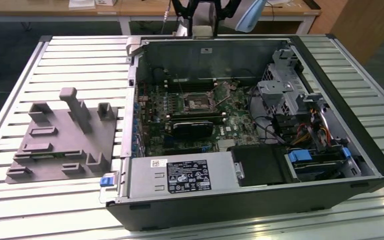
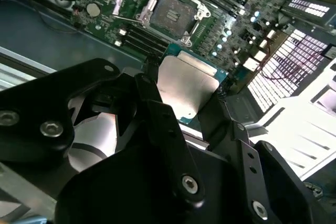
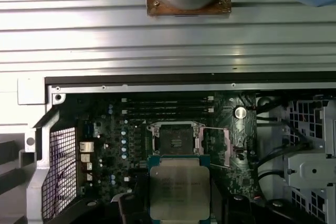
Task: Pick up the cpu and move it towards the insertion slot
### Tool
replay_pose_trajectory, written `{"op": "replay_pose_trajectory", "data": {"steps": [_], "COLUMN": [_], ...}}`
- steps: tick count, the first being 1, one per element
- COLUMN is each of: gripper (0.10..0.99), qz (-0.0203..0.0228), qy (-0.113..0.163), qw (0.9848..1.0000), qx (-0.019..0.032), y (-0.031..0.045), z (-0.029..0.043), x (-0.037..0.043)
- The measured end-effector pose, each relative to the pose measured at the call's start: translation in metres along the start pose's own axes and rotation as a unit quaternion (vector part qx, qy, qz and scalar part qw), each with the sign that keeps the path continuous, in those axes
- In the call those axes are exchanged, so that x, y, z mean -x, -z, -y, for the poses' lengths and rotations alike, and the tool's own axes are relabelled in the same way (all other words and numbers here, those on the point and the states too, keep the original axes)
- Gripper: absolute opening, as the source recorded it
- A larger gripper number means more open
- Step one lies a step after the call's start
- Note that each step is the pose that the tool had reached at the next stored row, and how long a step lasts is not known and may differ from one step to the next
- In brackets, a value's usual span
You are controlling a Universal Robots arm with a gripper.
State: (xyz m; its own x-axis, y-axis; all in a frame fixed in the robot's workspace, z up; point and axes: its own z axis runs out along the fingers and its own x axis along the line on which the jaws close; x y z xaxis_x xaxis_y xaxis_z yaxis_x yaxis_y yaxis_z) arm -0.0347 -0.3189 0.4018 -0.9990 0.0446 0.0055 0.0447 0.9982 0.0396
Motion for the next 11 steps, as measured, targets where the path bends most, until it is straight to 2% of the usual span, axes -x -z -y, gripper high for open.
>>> {"op": "replay_pose_trajectory", "data": {"steps": [11], "gripper": [0.545], "qz": [0.0], "qy": [0.0], "qw": [1.0], "qx": [0.0], "y": [-0.0005], "z": [-0.0007], "x": [0.0159]}}
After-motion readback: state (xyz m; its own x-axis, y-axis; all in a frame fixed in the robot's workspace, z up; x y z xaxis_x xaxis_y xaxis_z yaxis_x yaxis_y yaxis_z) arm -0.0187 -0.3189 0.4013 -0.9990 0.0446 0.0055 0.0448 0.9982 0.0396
